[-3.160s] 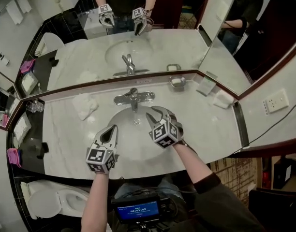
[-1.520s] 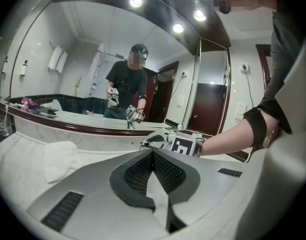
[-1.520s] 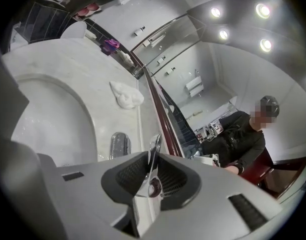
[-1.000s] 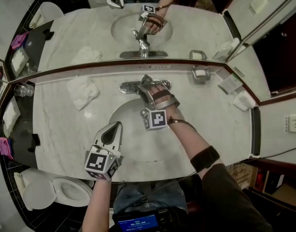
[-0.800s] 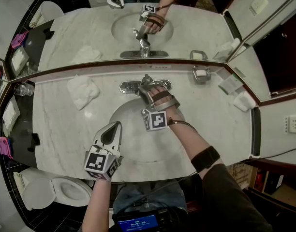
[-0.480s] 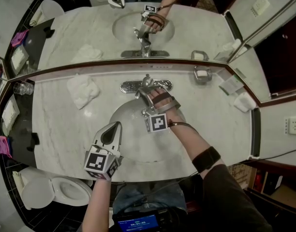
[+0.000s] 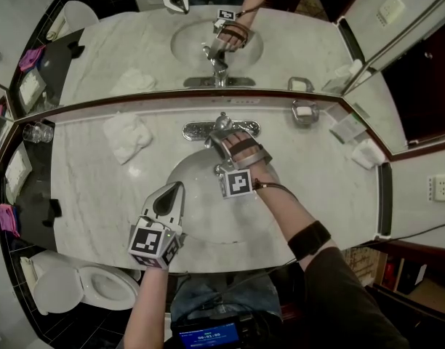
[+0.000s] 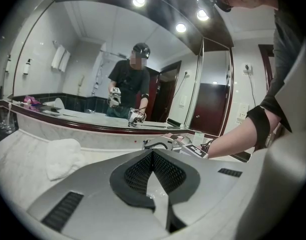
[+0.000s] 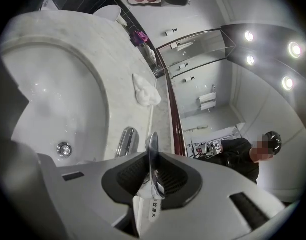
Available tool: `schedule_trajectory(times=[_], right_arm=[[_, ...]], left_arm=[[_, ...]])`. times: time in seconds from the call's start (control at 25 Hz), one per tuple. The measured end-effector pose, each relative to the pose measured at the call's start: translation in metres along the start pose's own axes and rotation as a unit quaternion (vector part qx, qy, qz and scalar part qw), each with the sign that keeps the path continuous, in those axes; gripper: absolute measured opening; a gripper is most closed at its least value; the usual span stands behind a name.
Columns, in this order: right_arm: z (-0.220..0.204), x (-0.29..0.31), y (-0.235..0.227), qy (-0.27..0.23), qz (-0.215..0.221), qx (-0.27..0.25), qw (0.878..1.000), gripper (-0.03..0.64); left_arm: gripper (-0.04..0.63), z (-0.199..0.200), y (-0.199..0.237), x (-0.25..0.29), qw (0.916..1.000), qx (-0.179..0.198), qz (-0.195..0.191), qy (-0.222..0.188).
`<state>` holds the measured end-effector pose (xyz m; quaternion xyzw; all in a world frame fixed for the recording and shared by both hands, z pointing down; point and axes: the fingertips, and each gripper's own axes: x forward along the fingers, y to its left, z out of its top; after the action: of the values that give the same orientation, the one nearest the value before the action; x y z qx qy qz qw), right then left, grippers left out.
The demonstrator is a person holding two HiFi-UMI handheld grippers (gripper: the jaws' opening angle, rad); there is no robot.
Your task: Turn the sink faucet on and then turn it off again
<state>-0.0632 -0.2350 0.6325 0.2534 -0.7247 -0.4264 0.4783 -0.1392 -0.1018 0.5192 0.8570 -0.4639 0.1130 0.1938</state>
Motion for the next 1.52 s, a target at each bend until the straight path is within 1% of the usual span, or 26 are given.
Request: schedule_trajectory(times=[0.08, 0.12, 0.16, 0.28, 0.44, 0.56, 0.64, 0.8, 0.96, 1.04, 1.08, 1.16, 1.28, 1.36, 1.4, 1.52], right_arm=[[-0.001, -0.001, 0.000, 0.003, 0.006, 0.003, 1.000, 0.090], [-0.001, -0.003, -0.001, 0.007, 0.007, 0.010, 1.000, 0.115], [-0.002, -0.007, -0.001, 0.011, 0.007, 0.019, 1.000, 0.124], [0.003, -0.024, -0.006, 0.018, 0.005, 0.045, 0.999, 0.124], [0.016, -0.058, -0.008, 0.016, 0.015, 0.070, 0.997, 0.127], [0.017, -0.085, -0.021, 0.018, 0.009, 0.117, 0.993, 0.120], [0.016, -0.104, -0.031, 0.021, 0.005, 0.159, 0.987, 0.109], [0.014, -0.141, -0.050, 0.025, -0.007, 0.247, 0.969, 0.034], [0.011, -0.175, -0.064, 0.022, -0.015, 0.322, 0.946, 0.023], [0.006, -0.191, -0.069, 0.019, -0.017, 0.364, 0.931, 0.023], [0.002, -0.199, -0.071, 0.018, -0.017, 0.391, 0.920, 0.023], [-0.009, -0.214, -0.079, 0.015, -0.021, 0.450, 0.893, 0.023], [-0.025, -0.243, -0.090, 0.013, -0.026, 0.534, 0.845, 0.023], [-0.035, -0.261, -0.091, 0.010, -0.031, 0.578, 0.815, 0.021], [-0.042, -0.268, -0.089, 0.010, -0.035, 0.594, 0.804, 0.021], [-0.061, -0.284, -0.083, 0.014, -0.042, 0.628, 0.777, 0.021]], left_arm=[[0.002, 0.001, 0.000, -0.004, 1.0000, 0.001, 0.006, 0.001], [0.002, 0.002, 0.000, -0.007, 1.0000, 0.002, 0.009, 0.000], [0.002, 0.004, -0.001, -0.011, 0.9999, 0.004, 0.011, 0.000], [0.002, 0.011, -0.002, -0.023, 0.9998, 0.008, 0.017, -0.005], [0.002, 0.018, -0.007, -0.040, 0.9996, 0.011, 0.022, -0.012], [0.002, 0.027, -0.015, -0.046, 0.9994, 0.014, 0.025, -0.020], [0.002, 0.032, -0.022, -0.050, 0.9993, 0.017, 0.023, -0.025], [0.002, 0.040, -0.030, -0.060, 0.9989, 0.022, 0.023, -0.036], [0.002, 0.049, -0.038, -0.069, 0.9988, 0.021, 0.023, -0.039], [0.002, 0.054, -0.045, -0.072, 0.9986, 0.024, 0.019, -0.042], [0.002, 0.057, -0.048, -0.073, 0.9986, 0.025, 0.017, -0.044], [0.002, 0.064, -0.052, -0.073, 0.9983, 0.031, 0.016, -0.047], [0.002, 0.071, -0.059, -0.075, 0.9982, 0.034, 0.010, -0.048], [0.002, 0.073, -0.061, -0.077, 0.9981, 0.038, 0.007, -0.049], [0.002, 0.074, -0.062, -0.077, 0.9979, 0.041, 0.006, -0.050], [0.002, 0.077, -0.066, -0.077, 0.9977, 0.045, 0.001, -0.050]])
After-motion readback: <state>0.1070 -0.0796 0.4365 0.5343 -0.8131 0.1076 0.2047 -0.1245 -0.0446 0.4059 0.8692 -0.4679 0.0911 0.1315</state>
